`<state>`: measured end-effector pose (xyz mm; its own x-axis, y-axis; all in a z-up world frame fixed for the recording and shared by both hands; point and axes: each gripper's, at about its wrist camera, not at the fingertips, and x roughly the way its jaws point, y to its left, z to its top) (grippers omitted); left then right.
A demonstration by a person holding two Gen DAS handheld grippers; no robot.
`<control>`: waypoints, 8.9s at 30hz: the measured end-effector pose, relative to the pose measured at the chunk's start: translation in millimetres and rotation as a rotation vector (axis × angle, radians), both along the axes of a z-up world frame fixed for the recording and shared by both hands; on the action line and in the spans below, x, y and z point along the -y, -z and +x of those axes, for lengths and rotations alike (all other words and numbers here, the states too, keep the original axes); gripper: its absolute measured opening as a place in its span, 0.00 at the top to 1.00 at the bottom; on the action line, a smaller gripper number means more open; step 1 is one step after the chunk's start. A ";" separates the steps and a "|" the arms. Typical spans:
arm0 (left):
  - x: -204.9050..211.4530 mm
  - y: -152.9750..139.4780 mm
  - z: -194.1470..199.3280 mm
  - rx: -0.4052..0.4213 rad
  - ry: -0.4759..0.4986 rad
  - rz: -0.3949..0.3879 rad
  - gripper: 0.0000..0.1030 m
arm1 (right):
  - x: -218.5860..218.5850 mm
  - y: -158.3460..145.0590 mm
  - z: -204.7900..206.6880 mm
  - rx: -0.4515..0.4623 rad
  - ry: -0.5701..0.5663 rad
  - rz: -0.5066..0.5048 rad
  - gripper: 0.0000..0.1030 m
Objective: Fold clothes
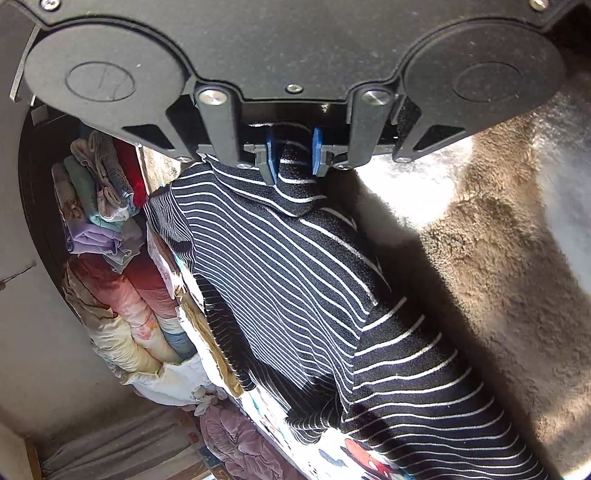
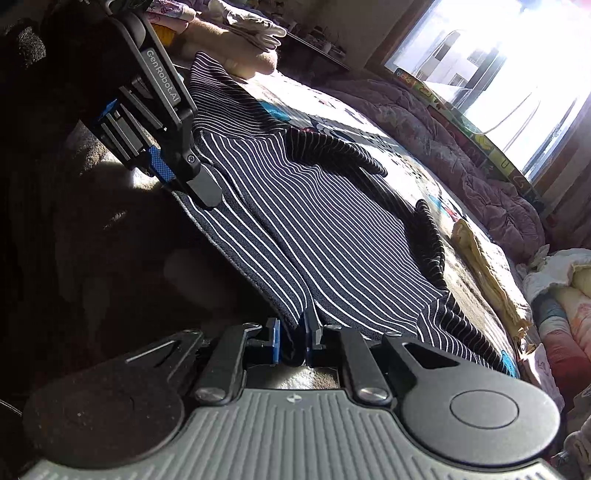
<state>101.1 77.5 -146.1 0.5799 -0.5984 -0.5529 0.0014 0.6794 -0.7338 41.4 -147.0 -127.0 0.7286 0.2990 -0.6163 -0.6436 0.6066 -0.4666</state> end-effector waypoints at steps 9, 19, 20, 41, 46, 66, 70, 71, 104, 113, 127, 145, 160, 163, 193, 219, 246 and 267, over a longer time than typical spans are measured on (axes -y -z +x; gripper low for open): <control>2.7 -30.8 -13.3 0.075 0.070 0.191 0.66 | 9.4 -15.2 -12.6 -0.051 -0.001 0.056 0.72; 42.1 -59.6 -24.6 0.381 0.102 0.507 0.67 | 34.8 -32.6 7.7 -0.046 0.130 0.386 0.72; 47.6 -53.8 -17.8 0.360 0.128 0.518 0.67 | 34.0 -25.6 13.6 -0.074 0.143 0.392 0.72; 218.0 -32.6 -14.2 0.756 0.542 0.848 0.62 | 256.6 24.6 79.7 -0.261 0.972 1.356 0.46; 232.1 -15.5 -8.3 0.743 0.594 0.961 0.62 | 284.0 38.0 110.7 -0.251 1.047 1.459 0.47; 219.2 -12.2 14.1 0.640 0.650 0.867 0.61 | 304.3 30.4 128.4 -0.109 1.097 1.292 0.76; 217.3 -12.9 15.7 0.629 0.649 0.849 0.60 | 273.7 5.5 124.8 0.005 0.974 1.103 0.73; 216.7 -13.1 16.3 0.625 0.649 0.844 0.59 | 263.6 1.1 127.1 0.007 0.917 1.069 0.73; 47.3 -106.3 209.3 0.482 0.069 0.816 0.54 | 38.7 -67.4 298.1 -0.017 0.327 0.517 0.64; 65.3 -89.5 260.6 0.432 0.155 0.839 0.54 | 13.2 -53.0 330.1 -0.048 0.234 0.413 0.60; 47.9 -51.7 285.0 0.322 0.116 0.856 0.67 | 15.7 -22.7 341.1 -0.089 0.291 0.356 0.64; -64.1 -33.9 306.5 0.104 -0.073 0.288 0.70 | 133.6 1.9 386.1 -0.416 0.499 0.891 0.61; -71.6 -23.2 332.3 0.078 -0.042 0.182 0.69 | 145.3 10.3 414.8 -0.558 0.485 0.979 0.45; -75.9 -22.5 329.8 0.111 -0.038 0.125 0.69 | 146.3 13.2 416.8 -0.558 0.479 0.993 0.67; -75.2 -73.2 305.6 0.285 -0.060 0.309 0.66 | 143.5 -22.2 388.4 -0.210 0.521 0.856 0.62; -211.5 -86.9 121.7 0.179 -0.639 0.421 0.43 | -49.6 -59.1 277.1 -0.281 -0.044 0.605 0.67; -278.4 -49.6 97.2 0.156 -0.539 0.319 0.88 | -181.7 -21.5 83.4 -0.213 -0.186 0.241 0.82; -276.1 -51.8 105.5 0.283 -0.525 0.421 0.83 | -174.0 -47.3 122.1 -0.585 -0.339 0.221 0.98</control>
